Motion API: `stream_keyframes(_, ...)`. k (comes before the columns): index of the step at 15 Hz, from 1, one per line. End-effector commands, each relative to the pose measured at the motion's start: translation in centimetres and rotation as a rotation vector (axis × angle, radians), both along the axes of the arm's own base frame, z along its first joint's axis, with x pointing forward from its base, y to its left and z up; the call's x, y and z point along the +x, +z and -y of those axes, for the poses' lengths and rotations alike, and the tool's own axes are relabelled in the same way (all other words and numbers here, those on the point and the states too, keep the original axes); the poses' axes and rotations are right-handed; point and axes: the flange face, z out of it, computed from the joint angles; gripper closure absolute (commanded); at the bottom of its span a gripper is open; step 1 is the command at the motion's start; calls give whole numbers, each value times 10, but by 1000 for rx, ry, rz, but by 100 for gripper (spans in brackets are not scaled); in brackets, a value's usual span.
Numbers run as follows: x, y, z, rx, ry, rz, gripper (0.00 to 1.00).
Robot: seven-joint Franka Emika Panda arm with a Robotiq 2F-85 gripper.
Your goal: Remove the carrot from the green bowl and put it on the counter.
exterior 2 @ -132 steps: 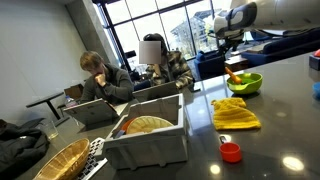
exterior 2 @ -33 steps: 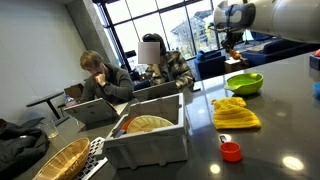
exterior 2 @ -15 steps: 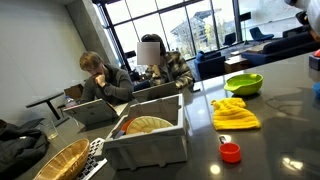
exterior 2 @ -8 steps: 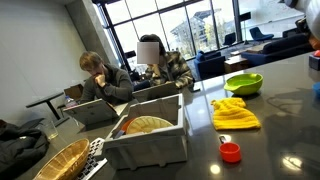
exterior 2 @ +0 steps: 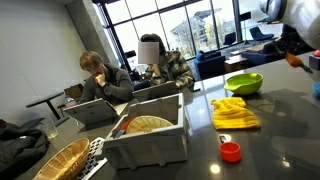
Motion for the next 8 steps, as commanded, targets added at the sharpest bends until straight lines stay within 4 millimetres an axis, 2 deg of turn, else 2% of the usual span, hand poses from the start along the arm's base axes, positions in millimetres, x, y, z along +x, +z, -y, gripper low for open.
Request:
stream_keyframes(1, 5, -20, -2, 43, 17, -55, 93)
stream_keyframes(5, 14, -51, 0, 40, 17, -106, 93)
stream_keyframes(8, 27, -59, -1, 3, 25, -97, 93)
